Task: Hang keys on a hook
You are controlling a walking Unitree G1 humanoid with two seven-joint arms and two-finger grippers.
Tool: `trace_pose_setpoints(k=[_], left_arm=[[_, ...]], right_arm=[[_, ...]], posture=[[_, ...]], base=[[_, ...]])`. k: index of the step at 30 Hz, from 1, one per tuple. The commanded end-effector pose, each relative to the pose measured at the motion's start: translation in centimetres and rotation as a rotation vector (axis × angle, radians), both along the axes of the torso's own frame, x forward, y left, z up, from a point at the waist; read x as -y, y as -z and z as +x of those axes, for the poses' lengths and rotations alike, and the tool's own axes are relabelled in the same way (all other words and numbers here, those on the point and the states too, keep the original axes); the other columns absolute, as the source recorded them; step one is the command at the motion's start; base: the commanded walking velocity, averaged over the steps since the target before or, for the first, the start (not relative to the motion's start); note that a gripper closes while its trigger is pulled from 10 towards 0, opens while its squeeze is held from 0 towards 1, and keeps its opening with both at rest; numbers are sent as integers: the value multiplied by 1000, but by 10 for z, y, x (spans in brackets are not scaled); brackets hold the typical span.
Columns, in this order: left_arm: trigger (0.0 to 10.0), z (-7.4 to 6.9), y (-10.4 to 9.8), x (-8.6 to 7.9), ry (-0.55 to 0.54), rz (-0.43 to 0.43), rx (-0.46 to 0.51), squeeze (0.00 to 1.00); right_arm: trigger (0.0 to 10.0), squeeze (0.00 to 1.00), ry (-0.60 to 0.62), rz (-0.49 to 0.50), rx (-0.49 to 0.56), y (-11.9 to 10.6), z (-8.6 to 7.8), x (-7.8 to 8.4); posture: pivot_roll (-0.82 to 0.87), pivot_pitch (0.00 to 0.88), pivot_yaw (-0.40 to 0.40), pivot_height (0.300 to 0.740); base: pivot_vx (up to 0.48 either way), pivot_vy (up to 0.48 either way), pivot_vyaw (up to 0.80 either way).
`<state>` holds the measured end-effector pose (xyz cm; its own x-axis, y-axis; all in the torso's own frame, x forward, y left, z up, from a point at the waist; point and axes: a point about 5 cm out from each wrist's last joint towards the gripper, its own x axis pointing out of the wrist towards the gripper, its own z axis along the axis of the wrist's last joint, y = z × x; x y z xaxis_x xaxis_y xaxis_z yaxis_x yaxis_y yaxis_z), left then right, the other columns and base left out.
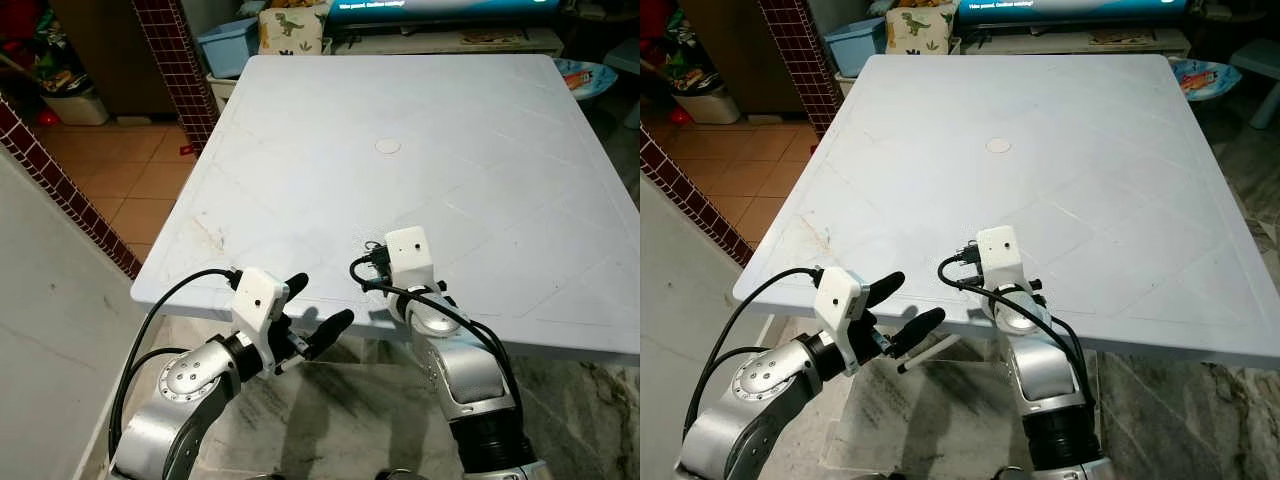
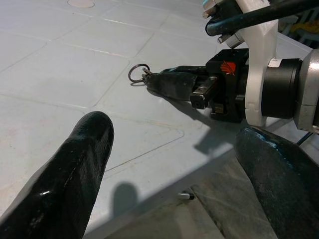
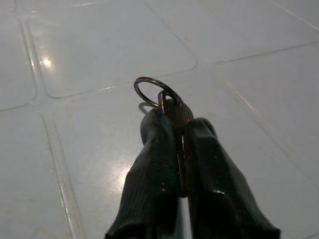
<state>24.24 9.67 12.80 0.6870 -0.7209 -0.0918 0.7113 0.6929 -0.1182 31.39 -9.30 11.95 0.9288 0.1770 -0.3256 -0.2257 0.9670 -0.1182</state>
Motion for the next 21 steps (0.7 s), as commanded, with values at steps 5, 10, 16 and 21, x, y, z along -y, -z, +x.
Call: trace_pose_setpoints(k=[5, 10, 16, 21], left_arm=[[10000, -2, -2, -1, 10, 7, 6, 0], [10000, -2, -2, -1, 8, 8, 8, 0], [10000, -1, -2, -1, 8, 10, 9, 0], [10000, -1, -2, -1, 4, 10, 12, 0]], right_arm=[[0, 0, 7, -13, -147, 28, -10, 1], [0, 0, 40, -21, -73, 16, -3, 5], [0, 0, 69, -34, -20, 6, 5, 11], [0, 0, 102, -54, 80, -7, 10, 15]], posture=[[65, 130, 92, 740], [66, 130, 95, 740], [65, 130, 97, 740], [65, 130, 97, 740]], base=[[0, 0, 0], [0, 0, 0], [0, 0, 0], [0, 0, 0]])
